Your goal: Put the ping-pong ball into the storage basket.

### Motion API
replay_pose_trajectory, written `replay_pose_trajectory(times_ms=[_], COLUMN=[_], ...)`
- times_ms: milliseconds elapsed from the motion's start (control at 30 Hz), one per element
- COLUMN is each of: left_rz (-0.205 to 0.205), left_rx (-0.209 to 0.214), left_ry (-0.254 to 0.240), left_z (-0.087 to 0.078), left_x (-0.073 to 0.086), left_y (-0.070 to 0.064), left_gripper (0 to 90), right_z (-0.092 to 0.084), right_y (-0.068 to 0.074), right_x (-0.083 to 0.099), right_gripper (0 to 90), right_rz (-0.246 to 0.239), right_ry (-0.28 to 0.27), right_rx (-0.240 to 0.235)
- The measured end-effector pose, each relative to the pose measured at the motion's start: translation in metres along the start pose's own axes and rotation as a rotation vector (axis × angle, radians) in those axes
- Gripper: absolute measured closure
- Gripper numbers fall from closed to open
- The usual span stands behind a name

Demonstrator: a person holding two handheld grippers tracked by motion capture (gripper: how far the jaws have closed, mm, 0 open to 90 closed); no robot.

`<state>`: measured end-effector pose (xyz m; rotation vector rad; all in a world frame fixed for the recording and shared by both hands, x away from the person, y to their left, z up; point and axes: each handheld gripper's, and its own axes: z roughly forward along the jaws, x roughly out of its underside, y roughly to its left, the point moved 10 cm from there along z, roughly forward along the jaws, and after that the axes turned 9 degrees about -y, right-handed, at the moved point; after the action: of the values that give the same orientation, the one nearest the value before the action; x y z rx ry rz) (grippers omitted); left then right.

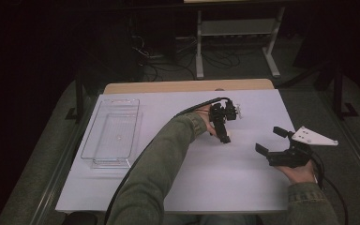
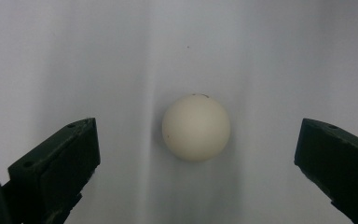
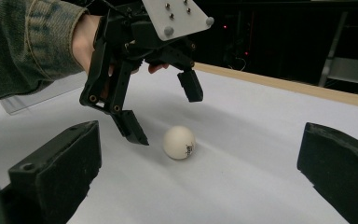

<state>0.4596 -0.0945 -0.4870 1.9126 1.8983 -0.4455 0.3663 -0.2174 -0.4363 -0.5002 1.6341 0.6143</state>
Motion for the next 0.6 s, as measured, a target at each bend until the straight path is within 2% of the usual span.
replay_pose_trajectory(times_ms=[367, 600], left_rz=[-0.003, -0.014], left_rx=[0.003, -0.014], left_ry=[-0.006, -0.014], left_z=[0.0081, 0.0105], left_x=[0.0027, 0.0082], left_y=[0.0021, 0.0053], left_gripper=[0.0, 0.1], right_z=[-0.0006, -0.0007], right_y=[-0.0007, -0.001], right_x=[-0.0007, -0.0008], right_gripper=[0.0, 0.0], right_rz=[0.002, 0.003], right_ry=[-0.005, -0.006], right_rx=[0.001, 0.002])
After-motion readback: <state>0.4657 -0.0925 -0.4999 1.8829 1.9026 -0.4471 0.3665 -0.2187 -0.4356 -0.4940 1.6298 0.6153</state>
